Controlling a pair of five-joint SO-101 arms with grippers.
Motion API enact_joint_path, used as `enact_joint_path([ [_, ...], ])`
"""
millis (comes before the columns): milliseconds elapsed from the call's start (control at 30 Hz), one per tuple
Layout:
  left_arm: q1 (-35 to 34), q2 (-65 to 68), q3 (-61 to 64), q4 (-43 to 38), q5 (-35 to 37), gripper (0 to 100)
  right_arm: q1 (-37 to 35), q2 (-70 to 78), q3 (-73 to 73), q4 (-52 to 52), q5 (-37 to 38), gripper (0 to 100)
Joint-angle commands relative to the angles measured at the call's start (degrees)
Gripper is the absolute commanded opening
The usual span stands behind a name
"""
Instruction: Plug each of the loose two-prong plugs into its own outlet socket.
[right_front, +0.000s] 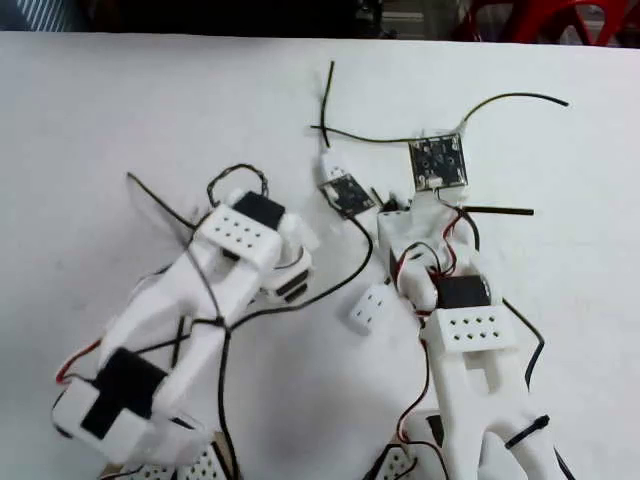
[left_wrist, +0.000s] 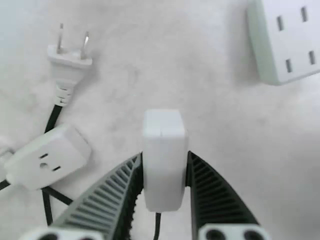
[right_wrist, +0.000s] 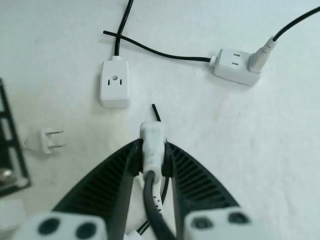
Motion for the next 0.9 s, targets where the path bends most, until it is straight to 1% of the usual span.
enact_joint_path([
  [0,2.77,-8.31,-0.79,7.03,2.73,10,0.57,-1.54,-2.73,-1.27,0.0,1.8],
  [67,2.95,-8.13,-1.76,8.79,2.73,10,0.57,-1.54,-2.73,-1.27,0.0,1.8],
  [167,2.51,-6.2,-2.2,8.26,2.73,10,0.57,-1.54,-2.64,-1.27,0.0,1.8],
  [400,1.63,2.33,-1.67,0.09,2.64,12,0.4,-1.45,-2.55,-1.27,0.0,1.8],
  [467,0.57,4.18,-1.93,-1.23,2.29,17,0.4,-1.45,-2.55,-1.27,0.0,1.8],
  [567,-1.71,5.14,-2.2,-1.67,2.29,32,0.4,-1.45,-2.55,-1.27,0.0,1.8],
  [600,-2.51,5.14,-2.29,-1.85,2.29,34,0.31,-1.45,-2.55,-1.27,0.0,1.8],
  [700,-5.58,5.58,-4.92,-1.85,2.02,34,0.31,-1.45,-2.55,-1.27,0.0,1.8],
  [867,-11.65,5.67,-9.49,-2.02,-2.02,34,0.22,-1.45,-2.55,-1.27,0.0,1.8],
])
